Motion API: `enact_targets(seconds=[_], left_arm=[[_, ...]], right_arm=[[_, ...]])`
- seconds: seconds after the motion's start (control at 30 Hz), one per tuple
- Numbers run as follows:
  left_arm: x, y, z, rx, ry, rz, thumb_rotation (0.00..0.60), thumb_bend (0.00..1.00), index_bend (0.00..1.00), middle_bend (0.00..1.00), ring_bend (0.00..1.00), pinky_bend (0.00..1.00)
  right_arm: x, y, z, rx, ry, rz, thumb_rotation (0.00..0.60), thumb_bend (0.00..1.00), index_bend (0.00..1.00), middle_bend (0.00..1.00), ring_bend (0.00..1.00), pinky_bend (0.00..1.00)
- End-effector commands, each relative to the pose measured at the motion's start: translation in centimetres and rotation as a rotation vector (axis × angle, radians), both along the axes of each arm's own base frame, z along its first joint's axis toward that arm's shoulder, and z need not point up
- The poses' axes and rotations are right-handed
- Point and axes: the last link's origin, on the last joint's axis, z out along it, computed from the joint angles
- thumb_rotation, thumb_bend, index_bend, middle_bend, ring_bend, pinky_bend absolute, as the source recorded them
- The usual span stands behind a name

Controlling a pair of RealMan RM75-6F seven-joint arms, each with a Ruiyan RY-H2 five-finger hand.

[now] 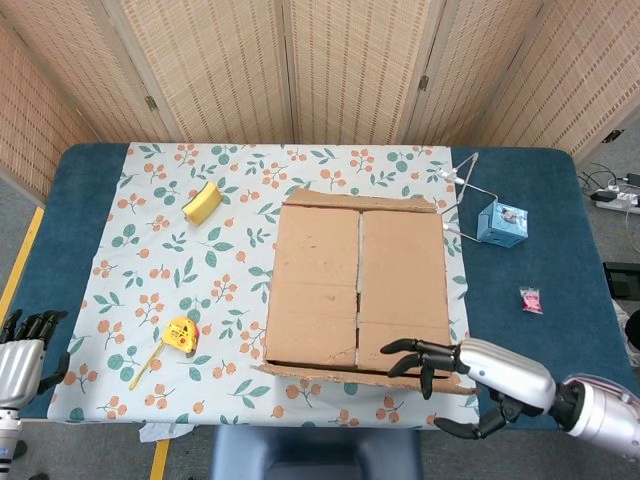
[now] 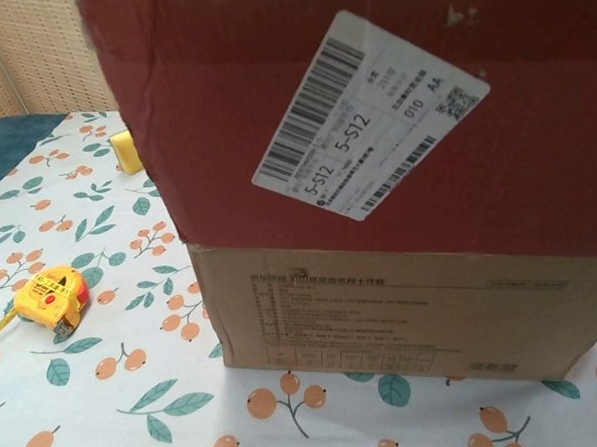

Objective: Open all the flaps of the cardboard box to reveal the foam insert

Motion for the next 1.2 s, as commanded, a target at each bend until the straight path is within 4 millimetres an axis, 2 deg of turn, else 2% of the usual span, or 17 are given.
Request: enact_targets(seconds=[0.03, 0.23, 0.53, 0.63, 0.67, 0.7, 0.73, 0.8, 0.83, 0.87, 0.9, 0.93, 1.0, 1.07, 1.2], left_arm=[[0.0, 0.1, -0.1, -0.003, 0.001, -0.001, 0.600, 0.53, 0.19, 0.20, 0.17, 0.06], [0.0, 0.4, 0.0, -0.006, -0.002, -0.004, 0.600, 0.53, 0.19, 0.20, 0.17, 0.06], [0.1, 0.6, -0.1, -0.015, -0.005, -0.009, 0.600, 0.53, 0.19, 0.20, 0.17, 0.06], [0.0, 0.7, -0.1, -0.019, -0.008, -0.005, 0.600, 0.53, 0.19, 0.20, 0.17, 0.06], [-0.1, 0.7, -0.1, -0.018, -0.006, -0.002, 0.600, 0.53, 0.19, 0.20, 0.17, 0.06], [-0.1, 0.7, -0.1, -0.017, -0.006, -0.001, 0.600, 0.53, 0.19, 0.20, 0.17, 0.06], [-0.2, 0.7, -0.1, -0.016, -0.007, 0.002, 0.600, 0.53, 0.19, 0.20, 0.17, 0.06], [-0.3, 0.7, 0.0, -0.014, -0.013, 0.011, 0.600, 0.53, 0.19, 0.20, 0.17, 0.06], [-0.4, 0.7, 0.0, -0.014, -0.016, 0.015, 0.600, 0.53, 0.19, 0.20, 0.17, 0.06], [-0.4, 0.8, 0.1, -0.013, -0.018, 0.016, 0.600, 0.53, 0.19, 0.20, 0.17, 0.06], [-0.5, 0.8, 0.1, -0.011, -0.018, 0.016, 0.600, 0.53, 0.18, 0.20, 0.17, 0.05], [-0.5, 0.8, 0.1, -0.009, -0.016, 0.014, 0.600, 0.53, 0.18, 0.20, 0.17, 0.04], [-0.5, 0.8, 0.1, -0.009, -0.019, 0.012, 0.600, 0.53, 0.18, 0.20, 0.17, 0.03], [-0.5, 0.7, 0.1, -0.007, -0.023, 0.013, 0.600, 0.53, 0.18, 0.20, 0.17, 0.03], [-0.6, 0.7, 0.3, -0.004, -0.034, 0.018, 0.600, 0.53, 0.18, 0.20, 0.17, 0.03]], right_arm=[[-0.1, 1.1, 0.2, 0.008, 0.009, 0.005, 0.600, 0.44, 0.16, 0.09, 0.25, 0.38], [-1.0, 1.5, -0.3, 0.050, 0.051, -0.002, 0.600, 0.44, 0.07, 0.03, 0.19, 0.40], [-1.0, 0.3, -0.3, -0.021, 0.050, -0.007, 0.600, 0.44, 0.06, 0.03, 0.18, 0.38], [-0.3, -1.2, -0.7, -0.124, 0.083, 0.014, 0.600, 0.44, 0.07, 0.05, 0.19, 0.35], [0.5, -2.7, -1.5, -0.272, 0.191, 0.130, 0.599, 0.44, 0.09, 0.05, 0.20, 0.32], [0.9, -3.0, -2.1, -0.337, 0.232, 0.168, 0.594, 0.44, 0.12, 0.05, 0.19, 0.29], [1.2, -3.4, -2.7, -0.395, 0.270, 0.206, 0.579, 0.44, 0.15, 0.05, 0.19, 0.25], [2.1, -4.3, -3.8, -0.514, 0.342, 0.281, 0.512, 0.44, 0.20, 0.05, 0.18, 0.21], [2.6, -5.0, -4.3, -0.573, 0.383, 0.320, 0.445, 0.44, 0.24, 0.06, 0.17, 0.19], [2.9, -5.5, -4.8, -0.612, 0.411, 0.347, 0.350, 0.45, 0.29, 0.06, 0.17, 0.17], [3.3, -5.9, -5.2, -0.646, 0.433, 0.371, 0.296, 0.45, 0.33, 0.07, 0.16, 0.15], [3.7, -6.6, -5.8, -0.683, 0.453, 0.399, 0.218, 0.48, 0.38, 0.08, 0.16, 0.13], [4.3, -7.5, -6.7, -0.720, 0.478, 0.432, 0.143, 0.54, 0.45, 0.09, 0.15, 0.09], [4.9, -8.5, -7.7, -0.732, 0.506, 0.447, 0.105, 0.58, 0.50, 0.10, 0.13, 0.04], [6.0, -10.2, -9.1, -0.747, 0.540, 0.471, 0.095, 0.62, 0.52, 0.10, 0.11, 0.00]])
